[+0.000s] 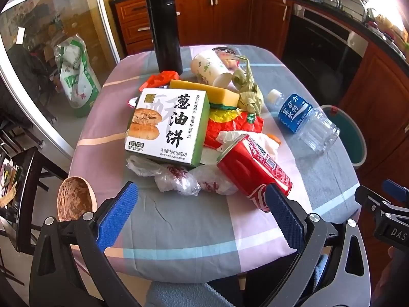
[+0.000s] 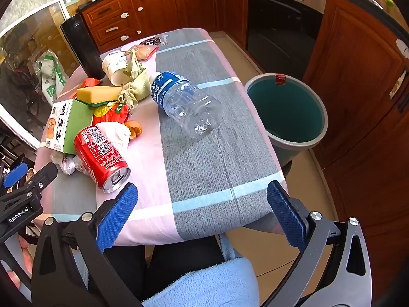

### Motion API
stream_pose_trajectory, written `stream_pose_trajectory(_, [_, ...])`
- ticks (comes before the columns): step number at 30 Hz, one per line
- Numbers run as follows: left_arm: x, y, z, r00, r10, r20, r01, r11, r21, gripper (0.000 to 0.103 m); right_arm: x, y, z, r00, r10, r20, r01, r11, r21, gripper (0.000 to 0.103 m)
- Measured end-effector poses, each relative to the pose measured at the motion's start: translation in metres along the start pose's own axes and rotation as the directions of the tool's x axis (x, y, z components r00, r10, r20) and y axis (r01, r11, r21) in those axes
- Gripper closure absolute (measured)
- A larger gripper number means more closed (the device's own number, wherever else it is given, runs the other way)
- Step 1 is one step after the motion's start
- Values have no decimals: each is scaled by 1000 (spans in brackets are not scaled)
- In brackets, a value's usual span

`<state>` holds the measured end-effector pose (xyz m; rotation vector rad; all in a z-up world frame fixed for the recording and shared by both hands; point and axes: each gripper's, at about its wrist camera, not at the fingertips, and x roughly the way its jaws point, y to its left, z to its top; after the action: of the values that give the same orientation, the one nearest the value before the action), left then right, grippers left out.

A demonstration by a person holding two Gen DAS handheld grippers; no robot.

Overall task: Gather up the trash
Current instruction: 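Move both tools toward the cluttered table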

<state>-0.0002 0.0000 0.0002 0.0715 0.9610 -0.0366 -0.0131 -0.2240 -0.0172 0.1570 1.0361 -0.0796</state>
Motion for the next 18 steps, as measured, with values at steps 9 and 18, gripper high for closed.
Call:
stream_pose_trajectory(9, [-2, 2, 1, 1000, -1, -4, 1, 1000, 3, 3, -1, -1, 2, 1000, 1, 2, -1, 1000, 6, 6])
stream_pose_trajectory(18, [-5, 0, 2, 1000, -8, 4, 8, 1000, -4, 3, -3, -3, 3, 1000, 1, 5, -1, 1000, 9, 6])
